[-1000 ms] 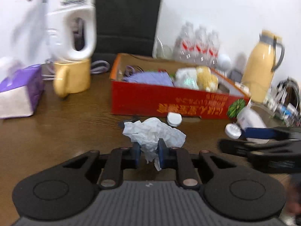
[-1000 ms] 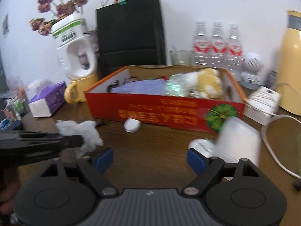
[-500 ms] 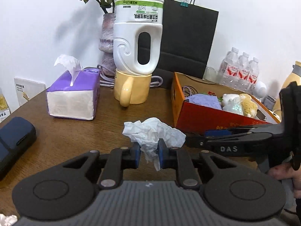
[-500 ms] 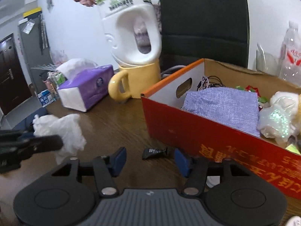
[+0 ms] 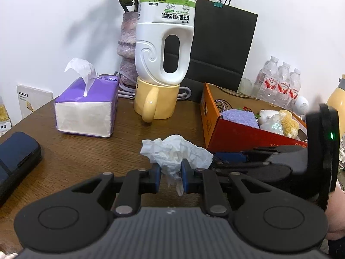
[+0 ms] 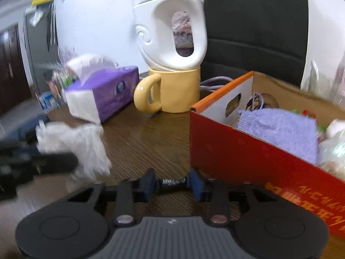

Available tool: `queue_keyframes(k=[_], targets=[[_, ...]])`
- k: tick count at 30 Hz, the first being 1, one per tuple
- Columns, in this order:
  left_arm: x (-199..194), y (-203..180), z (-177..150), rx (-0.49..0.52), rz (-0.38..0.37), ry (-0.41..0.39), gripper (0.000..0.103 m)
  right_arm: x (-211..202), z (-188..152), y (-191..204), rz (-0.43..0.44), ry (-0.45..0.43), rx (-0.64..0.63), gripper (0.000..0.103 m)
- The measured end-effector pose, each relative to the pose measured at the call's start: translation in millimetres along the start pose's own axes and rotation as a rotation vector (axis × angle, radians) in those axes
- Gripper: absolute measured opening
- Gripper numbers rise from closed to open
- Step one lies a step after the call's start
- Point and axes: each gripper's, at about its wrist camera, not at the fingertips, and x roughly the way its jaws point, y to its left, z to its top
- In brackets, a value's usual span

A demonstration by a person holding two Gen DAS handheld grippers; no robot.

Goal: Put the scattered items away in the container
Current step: 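Grasp the crumpled white tissue with the left tool and lift it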

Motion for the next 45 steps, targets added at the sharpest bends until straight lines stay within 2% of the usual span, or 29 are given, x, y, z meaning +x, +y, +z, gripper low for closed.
queue_keyframes(k=[6, 10, 14, 20, 25, 29, 32, 35, 40, 45], targets=[[-6, -3, -1, -0.014, -0.008, 0.006, 0.019, -19, -14, 0, -0.017, -0.008, 0.012, 0.021], [-19, -14, -2, 0.008, -0.019, -0.014, 0.019, -34, -24, 6, -0.048, -0.007, -0.006, 0.019], [-32, -28, -5, 0.027, -0.037, -0.024, 0.019, -54, -35, 1, -0.082, -0.009, 0.049, 0.019], [-55, -59, -18, 0.077, -0.088, -0.038, 0.019, -131, -55, -6, -0.167, -0.122, 0.131, 0.019], [-76, -100, -36, 0.161, -0.120, -0.074, 0.019, -202, -80, -5, -0.248, -0.209, 0.188, 0.019], [-93, -126, -60, 0.210, -0.155, -0.083, 0.019, -239, -104, 1, -0.288, -0.251, 0.221, 0.019], [-111, -139, -73, 0.237, -0.165, -0.112, 0.019, -255, -120, 11, -0.316, -0.260, 0.195, 0.019], [-133, -144, -81, 0.248, -0.187, -0.148, 0.019, -272, -132, 21, -0.325, -0.275, 0.184, 0.019], [-162, -142, -92, 0.267, -0.168, -0.195, 0.019, -297, -145, 38, -0.316, -0.327, 0.202, 0.019], [-167, -136, -90, 0.244, -0.148, -0.218, 0.019, -298, -150, 46, -0.295, -0.335, 0.220, 0.019]])
